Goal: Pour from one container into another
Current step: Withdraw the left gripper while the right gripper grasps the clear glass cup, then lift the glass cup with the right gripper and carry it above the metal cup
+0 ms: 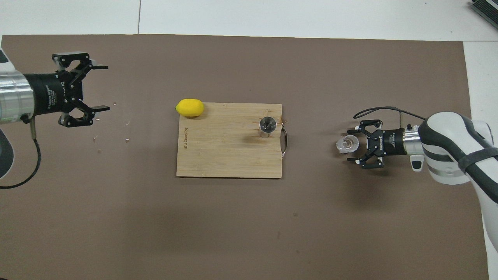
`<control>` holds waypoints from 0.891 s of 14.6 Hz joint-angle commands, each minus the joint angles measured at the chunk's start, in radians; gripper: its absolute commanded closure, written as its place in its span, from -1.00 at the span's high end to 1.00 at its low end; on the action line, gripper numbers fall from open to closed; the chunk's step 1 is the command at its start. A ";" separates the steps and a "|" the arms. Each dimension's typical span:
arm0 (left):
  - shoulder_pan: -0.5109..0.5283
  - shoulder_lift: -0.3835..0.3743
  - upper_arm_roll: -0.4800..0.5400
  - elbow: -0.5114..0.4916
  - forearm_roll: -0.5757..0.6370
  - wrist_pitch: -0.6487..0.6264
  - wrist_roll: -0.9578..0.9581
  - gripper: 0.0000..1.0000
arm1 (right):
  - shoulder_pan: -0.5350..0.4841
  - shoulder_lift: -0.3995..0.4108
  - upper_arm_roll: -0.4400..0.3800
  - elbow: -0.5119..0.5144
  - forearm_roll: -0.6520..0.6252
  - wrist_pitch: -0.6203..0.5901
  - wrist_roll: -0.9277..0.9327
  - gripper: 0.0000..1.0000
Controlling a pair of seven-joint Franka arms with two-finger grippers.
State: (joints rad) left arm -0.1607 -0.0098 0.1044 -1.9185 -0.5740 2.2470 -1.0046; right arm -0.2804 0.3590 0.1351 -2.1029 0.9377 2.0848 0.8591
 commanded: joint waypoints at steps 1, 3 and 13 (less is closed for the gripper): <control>0.041 -0.024 -0.005 0.012 0.208 -0.071 0.020 1.00 | -0.005 -0.035 0.006 -0.046 0.046 0.024 -0.040 0.86; 0.043 -0.025 -0.003 0.029 0.276 -0.121 0.078 1.00 | -0.003 -0.037 0.006 -0.048 0.047 0.024 -0.048 0.84; 0.093 -0.013 -0.020 0.139 0.483 -0.420 0.809 1.00 | 0.006 -0.041 0.006 -0.052 0.119 0.014 -0.107 0.15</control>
State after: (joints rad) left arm -0.0848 -0.0257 0.1029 -1.8238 -0.1413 1.9072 -0.3078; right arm -0.2664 0.3478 0.1354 -2.1221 1.0239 2.0854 0.7997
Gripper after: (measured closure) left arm 0.000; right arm 0.335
